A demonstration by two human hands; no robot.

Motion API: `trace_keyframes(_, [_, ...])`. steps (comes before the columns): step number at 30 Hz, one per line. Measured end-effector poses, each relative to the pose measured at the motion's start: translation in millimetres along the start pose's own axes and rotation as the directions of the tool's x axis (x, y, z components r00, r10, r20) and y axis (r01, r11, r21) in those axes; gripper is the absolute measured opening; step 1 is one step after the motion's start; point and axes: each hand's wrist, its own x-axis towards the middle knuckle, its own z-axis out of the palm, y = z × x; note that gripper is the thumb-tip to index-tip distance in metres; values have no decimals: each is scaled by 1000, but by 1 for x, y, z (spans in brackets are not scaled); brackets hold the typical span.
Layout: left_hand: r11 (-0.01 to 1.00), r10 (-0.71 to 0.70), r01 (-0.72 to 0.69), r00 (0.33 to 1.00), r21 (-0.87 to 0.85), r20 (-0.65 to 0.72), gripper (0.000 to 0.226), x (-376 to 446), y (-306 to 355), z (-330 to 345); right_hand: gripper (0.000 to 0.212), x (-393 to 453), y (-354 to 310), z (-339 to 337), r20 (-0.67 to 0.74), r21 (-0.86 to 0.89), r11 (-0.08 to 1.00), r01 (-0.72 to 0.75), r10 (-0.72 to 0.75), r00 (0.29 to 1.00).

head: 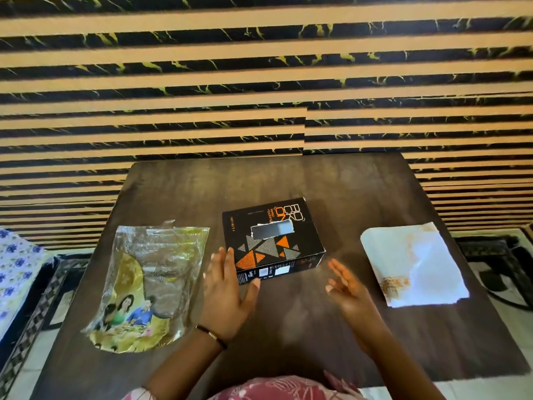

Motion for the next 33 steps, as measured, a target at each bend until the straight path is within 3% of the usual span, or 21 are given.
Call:
trace_keyframes(6, [982, 120, -120, 993, 148, 8, 74, 56, 48, 11, 60, 28, -27, 8, -9, -156, 987, -37, 36, 999])
trace_keyframes(9, [963, 124, -129, 992, 235, 38, 72, 79, 58, 23, 56, 27, -33, 13, 44, -135, 990, -37, 43, 998])
trace_keyframes(12, [936, 94, -118, 992, 332, 88, 74, 85, 51, 33, 46, 17, -25, 10, 71, -215, 977, 14, 1, 997])
trace_keyframes(15, [882, 152, -191, 981, 430, 123, 84, 74, 40, 39, 37, 13, -11, 6, 92, -326, 944, 45, -15, 996])
trace_keyframes(22, [862, 174, -218, 975, 458, 137, 86, 60, 36, 42, 33, 40, -33, 3, 74, -230, 972, 47, -31, 997])
trace_keyframes(27, [866, 183, -223, 974, 448, 132, 84, 55, 37, 42, 54, 68, -55, 9, 129, -408, 904, 129, -83, 988])
trace_keyframes(33, [876, 178, -204, 979, 438, 99, 78, 54, 37, 43, 48, 88, -60, -1, 156, -586, 788, 188, -119, 981])
